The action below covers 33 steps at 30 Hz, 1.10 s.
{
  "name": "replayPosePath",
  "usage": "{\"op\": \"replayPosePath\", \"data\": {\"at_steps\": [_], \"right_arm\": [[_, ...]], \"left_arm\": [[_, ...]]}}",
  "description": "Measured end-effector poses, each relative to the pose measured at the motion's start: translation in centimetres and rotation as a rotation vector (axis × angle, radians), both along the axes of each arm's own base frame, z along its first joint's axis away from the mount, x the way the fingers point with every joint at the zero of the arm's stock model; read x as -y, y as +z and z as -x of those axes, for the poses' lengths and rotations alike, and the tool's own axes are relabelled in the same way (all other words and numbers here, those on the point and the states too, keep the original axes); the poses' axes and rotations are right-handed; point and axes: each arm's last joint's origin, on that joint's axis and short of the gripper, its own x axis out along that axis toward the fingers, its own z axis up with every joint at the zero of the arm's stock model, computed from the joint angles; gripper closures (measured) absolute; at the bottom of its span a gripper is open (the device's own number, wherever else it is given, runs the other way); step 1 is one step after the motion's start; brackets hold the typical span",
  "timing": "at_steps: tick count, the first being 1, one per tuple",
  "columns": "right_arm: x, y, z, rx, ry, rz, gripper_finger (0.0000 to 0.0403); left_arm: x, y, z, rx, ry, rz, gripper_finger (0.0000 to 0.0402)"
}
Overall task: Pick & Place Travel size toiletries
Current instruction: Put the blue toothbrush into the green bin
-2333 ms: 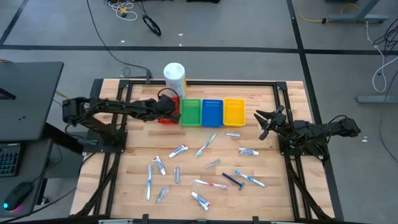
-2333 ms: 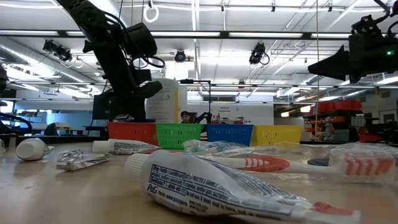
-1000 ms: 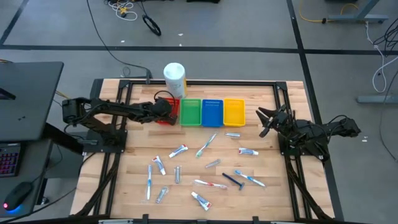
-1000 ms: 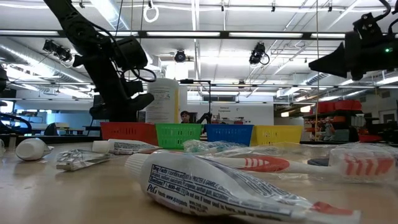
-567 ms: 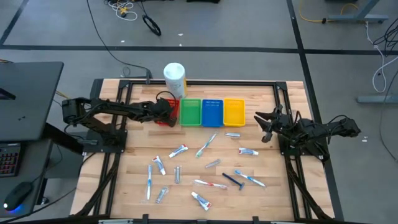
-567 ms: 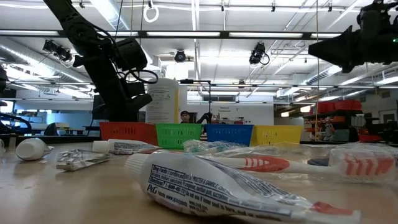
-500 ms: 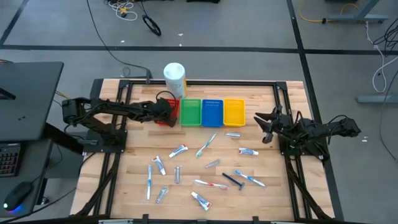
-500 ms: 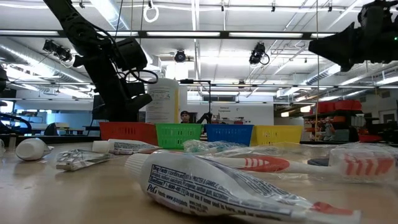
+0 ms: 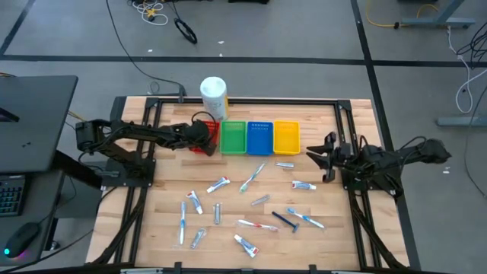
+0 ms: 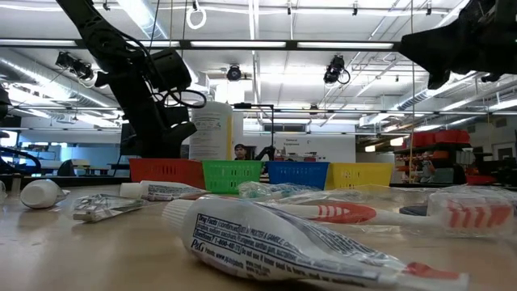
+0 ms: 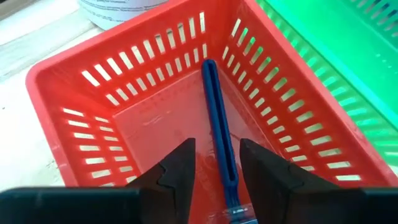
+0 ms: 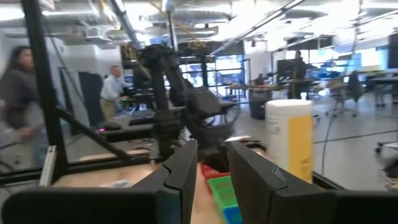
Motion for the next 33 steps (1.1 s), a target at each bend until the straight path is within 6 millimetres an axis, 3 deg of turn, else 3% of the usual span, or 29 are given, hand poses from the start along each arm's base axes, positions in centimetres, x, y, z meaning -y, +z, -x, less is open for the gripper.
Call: {"op": "replayPosePath", "data": {"at_steps": [4,19,33], "right_arm": [[-0.2,0.0,-0.6,0.008,0.029,-0.015,0.0300],[-0.9,-0.4,-3.0,-0.015,0.139,-0.072,0.0300],[-2.2,1.0,-8.6,-0.200,0.212,-0.053,0.0300]], "left_arm": [[-0.2,0.6,-0.5,0.015,-0.005,-0.009,0.0276],[-1.3,5.8,-3.9,0.121,-0.135,-0.130,0.0288],[-0.9,6.2,-4.3,0.115,-0.179,-0.152,0.0290]]}}
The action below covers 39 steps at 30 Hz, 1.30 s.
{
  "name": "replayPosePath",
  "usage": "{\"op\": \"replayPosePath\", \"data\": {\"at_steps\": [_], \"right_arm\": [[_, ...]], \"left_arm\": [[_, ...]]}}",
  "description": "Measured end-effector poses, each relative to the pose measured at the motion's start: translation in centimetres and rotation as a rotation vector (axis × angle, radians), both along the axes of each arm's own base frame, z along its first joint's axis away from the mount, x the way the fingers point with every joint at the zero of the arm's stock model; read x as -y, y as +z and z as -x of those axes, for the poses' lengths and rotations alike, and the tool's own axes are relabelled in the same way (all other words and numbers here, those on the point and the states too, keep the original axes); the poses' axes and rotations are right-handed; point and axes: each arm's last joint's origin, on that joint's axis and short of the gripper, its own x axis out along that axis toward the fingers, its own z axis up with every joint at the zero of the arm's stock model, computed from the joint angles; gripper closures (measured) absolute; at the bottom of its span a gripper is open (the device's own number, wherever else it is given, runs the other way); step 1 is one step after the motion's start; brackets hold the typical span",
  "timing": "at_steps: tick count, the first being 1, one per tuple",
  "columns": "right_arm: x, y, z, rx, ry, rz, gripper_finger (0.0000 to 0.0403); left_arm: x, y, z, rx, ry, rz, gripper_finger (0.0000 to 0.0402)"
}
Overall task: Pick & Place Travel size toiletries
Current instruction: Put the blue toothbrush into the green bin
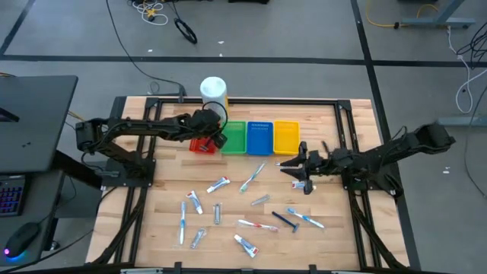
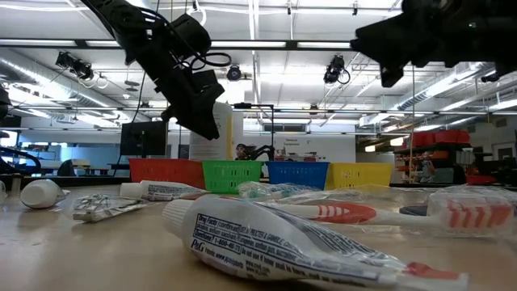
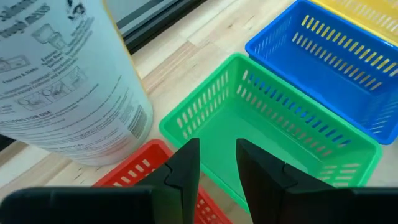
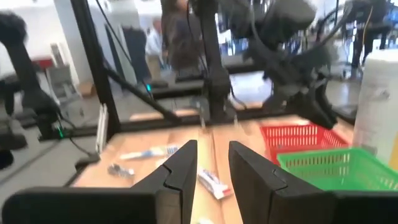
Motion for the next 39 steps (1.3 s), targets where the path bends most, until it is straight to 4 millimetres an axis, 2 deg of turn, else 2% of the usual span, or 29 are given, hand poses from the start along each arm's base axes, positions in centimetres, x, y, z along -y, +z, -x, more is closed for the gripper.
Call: {"op": "replayPosePath", "data": {"at_steps": [9,16,25,31,39], "right_arm": [[-0.8,-0.7,-4.2,-0.238,0.021,0.120,0.0300],[-1.2,-0.8,-6.6,-0.352,0.066,0.162,0.0284],[-0.5,-2.9,-8.4,-0.490,0.033,0.165,0.0250],[-0.2,-4.5,-8.9,-0.554,0.023,0.170,0.0249],[-0.1,-5.6,-9.1,-0.585,0.028,0.200,0.0249]], "left_arm": [[1.3,0.0,-0.5,0.000,-0.048,0.000,0.0290],[2.3,0.0,-0.8,0.002,-0.084,0.001,0.0290],[4.2,0.0,-1.3,0.038,-0.128,0.058,0.0290],[6.2,0.2,-1.9,0.098,-0.245,0.149,0.0290],[8.6,1.1,-2.9,0.223,-0.328,0.176,0.0290]]}}
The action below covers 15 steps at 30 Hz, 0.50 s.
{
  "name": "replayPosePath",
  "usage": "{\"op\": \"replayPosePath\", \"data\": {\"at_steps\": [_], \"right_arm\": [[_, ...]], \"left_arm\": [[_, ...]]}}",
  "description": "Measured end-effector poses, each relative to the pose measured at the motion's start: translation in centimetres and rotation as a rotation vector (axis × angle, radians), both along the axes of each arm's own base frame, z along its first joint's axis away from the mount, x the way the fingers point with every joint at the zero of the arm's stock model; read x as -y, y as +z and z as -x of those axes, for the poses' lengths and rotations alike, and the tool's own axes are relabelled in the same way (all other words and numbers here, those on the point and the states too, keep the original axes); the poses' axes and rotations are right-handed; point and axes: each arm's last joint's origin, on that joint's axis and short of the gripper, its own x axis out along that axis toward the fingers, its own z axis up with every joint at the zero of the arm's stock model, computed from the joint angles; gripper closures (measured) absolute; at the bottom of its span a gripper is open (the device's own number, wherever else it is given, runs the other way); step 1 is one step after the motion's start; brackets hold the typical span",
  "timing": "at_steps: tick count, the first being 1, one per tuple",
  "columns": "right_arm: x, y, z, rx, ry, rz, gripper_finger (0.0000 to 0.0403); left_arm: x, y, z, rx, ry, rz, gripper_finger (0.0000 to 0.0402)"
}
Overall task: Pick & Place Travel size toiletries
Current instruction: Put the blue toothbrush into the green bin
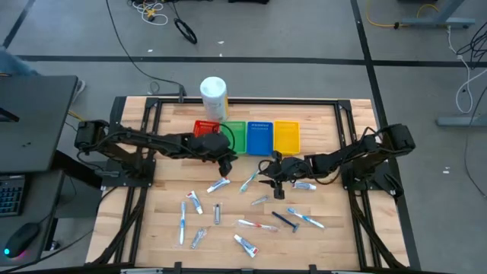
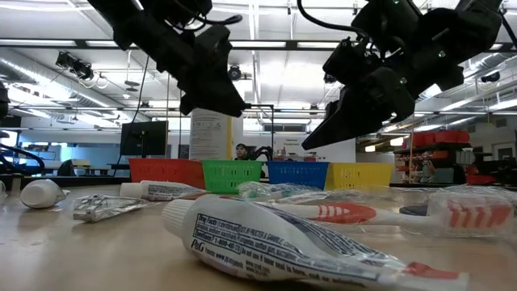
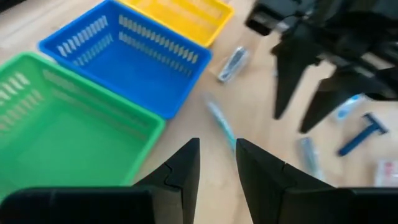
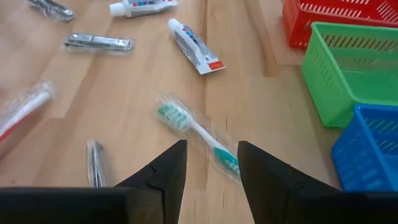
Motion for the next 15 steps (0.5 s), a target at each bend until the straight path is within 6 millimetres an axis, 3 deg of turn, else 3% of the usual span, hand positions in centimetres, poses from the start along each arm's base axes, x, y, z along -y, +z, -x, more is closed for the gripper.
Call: {"op": "replayPosePath", "data": {"at_steps": [8,15], "right_arm": [[0.0,0.0,0.0,-0.001,0.005,0.008,0.0249],[0.0,0.0,0.0,0.000,0.005,0.008,0.0249]], "left_arm": [[2.3,-0.6,-0.3,-0.008,-0.034,0.048,0.0290],[3.9,-3.6,-2.3,-0.011,-0.088,0.055,0.0290]]}}
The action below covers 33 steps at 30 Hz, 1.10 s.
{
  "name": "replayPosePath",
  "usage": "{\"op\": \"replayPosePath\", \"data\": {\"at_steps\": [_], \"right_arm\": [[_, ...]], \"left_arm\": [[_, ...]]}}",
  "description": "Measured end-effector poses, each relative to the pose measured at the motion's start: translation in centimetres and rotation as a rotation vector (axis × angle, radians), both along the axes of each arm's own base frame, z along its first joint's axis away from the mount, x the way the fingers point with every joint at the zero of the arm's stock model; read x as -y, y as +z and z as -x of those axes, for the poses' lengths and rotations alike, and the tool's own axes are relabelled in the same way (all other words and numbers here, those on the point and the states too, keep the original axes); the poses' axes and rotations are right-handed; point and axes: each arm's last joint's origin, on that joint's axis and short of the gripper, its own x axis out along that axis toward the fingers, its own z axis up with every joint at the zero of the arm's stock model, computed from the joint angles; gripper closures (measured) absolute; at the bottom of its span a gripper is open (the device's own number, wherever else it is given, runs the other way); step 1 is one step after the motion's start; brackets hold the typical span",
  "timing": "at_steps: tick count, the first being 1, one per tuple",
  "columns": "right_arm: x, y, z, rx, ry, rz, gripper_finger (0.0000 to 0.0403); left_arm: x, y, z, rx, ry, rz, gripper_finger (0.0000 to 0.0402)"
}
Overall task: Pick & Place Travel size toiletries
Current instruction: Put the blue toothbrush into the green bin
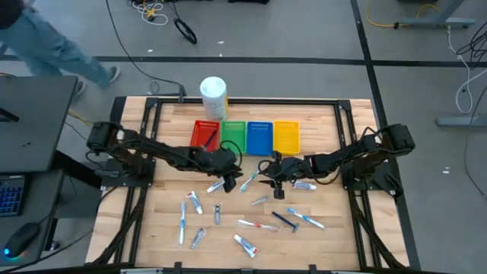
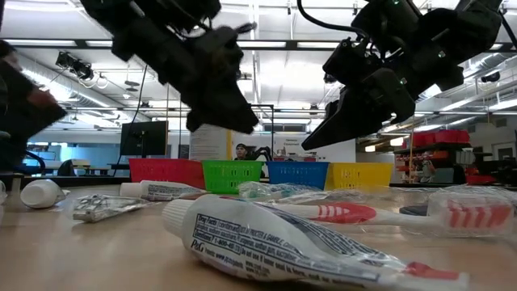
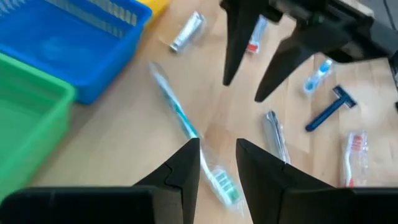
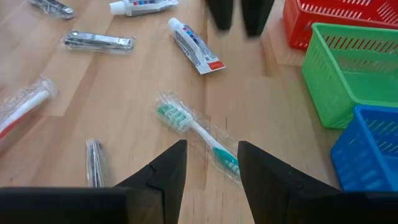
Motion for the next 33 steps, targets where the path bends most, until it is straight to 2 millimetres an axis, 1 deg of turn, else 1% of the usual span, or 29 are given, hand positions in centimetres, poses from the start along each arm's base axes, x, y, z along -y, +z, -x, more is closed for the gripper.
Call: {"op": "replayPosePath", "data": {"at_steps": [2,5,7,11,14,17,22,33], "right_arm": [[0.0,0.0,0.0,0.003,0.000,-0.001,0.0249],[0.0,0.1,0.0,0.006,-0.001,-0.001,0.0249],[0.0,0.0,0.0,0.006,-0.001,-0.002,0.0249],[0.0,0.0,0.0,0.007,-0.001,-0.002,0.0249],[0.0,0.1,0.0,0.008,-0.001,-0.002,0.0249],[0.0,0.1,0.0,0.008,-0.001,-0.002,0.0249],[0.0,0.1,0.0,0.009,-0.001,-0.002,0.0249],[0.0,0.1,-0.1,0.013,-0.001,-0.003,0.0249]], "left_arm": [[0.1,-1.0,-0.6,0.001,-0.008,0.009,0.0290],[0.1,-2.3,-1.3,0.019,0.028,0.061,0.0290],[0.2,-2.9,-1.9,0.039,0.036,0.078,0.0290],[0.2,-4.4,-2.1,0.000,0.044,0.083,0.0280],[0.2,-5.1,-2.2,-0.017,0.048,0.083,0.0268],[0.2,-5.3,-2.2,-0.027,0.052,0.079,0.0257],[0.2,-4.9,-2.4,0.015,0.058,0.066,0.0245],[0.0,-4.8,-2.5,0.035,0.100,0.047,0.0244]]}}
